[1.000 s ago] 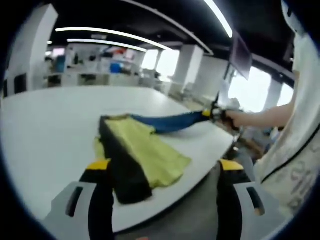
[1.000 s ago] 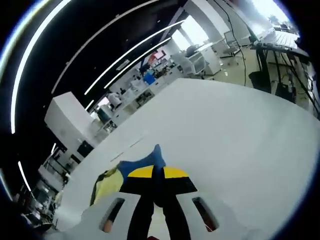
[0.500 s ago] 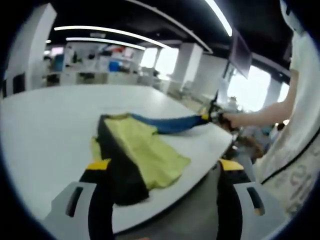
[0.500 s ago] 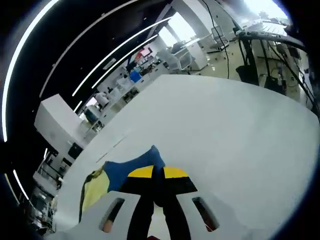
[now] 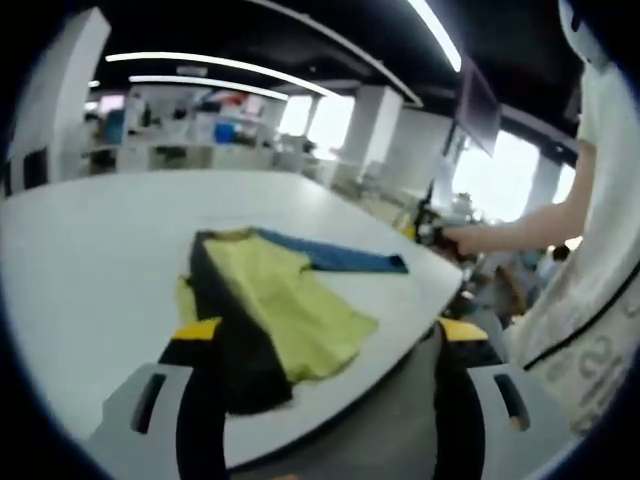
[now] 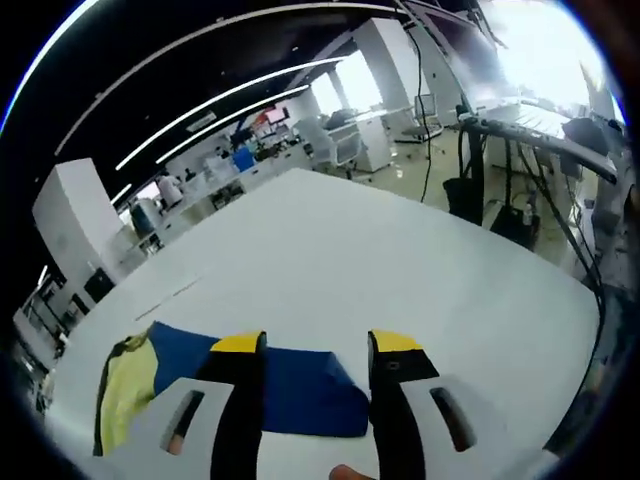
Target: Fold the garment on the visible template until the final outline fits inside the template.
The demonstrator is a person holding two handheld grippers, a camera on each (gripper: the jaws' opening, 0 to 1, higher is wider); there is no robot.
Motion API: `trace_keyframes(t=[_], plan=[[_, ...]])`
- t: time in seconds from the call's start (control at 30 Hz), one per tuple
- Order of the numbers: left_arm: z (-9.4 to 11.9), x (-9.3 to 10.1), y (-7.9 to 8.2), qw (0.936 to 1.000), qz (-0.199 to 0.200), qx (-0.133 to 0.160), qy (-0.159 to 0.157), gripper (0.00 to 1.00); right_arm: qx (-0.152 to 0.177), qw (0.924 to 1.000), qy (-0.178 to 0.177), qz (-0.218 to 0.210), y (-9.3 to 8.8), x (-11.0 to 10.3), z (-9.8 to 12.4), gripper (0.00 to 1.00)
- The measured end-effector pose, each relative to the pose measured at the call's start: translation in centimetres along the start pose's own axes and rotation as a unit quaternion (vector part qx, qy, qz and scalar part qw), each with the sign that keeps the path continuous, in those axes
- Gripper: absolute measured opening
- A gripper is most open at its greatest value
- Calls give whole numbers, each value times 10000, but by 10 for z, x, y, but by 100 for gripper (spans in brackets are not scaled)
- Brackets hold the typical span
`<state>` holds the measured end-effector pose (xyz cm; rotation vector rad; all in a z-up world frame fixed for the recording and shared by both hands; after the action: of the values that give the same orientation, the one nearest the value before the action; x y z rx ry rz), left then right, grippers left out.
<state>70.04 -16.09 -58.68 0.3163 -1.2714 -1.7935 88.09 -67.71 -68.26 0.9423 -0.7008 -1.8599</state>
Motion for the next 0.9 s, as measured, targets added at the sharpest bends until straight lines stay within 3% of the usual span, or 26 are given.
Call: trace_keyframes(t=[0.33,0.57,0.8,0.9], plan=[[-2,2,2,10000,-26,34,-57,82,-9,9997,185,171,-4,-10,8,38],[-1,3,2,9999,-42,55,-73,82,-82,9982,498,318,-16,-38,16,38],[-1,1,1,10000,-36,51,-71,82,179,9913,1153,612,-14,-78,36,40],[-2,1,1,9999,-34,67,-95,82,227,9887,1273,759,-13,-89,43,40]])
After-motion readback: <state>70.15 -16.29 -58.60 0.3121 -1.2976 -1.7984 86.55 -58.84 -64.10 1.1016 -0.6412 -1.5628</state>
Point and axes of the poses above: the point that each gripper's makers call its tool centre point, and the gripper's own axes: z roughly backward along the fingers, x roughly to its right, y roughly out of its top, the point moved 3 cm from there along z, roughly backward along the fingers, and after that the axes turned 5 degrees about -x, right-handed, at the moved point
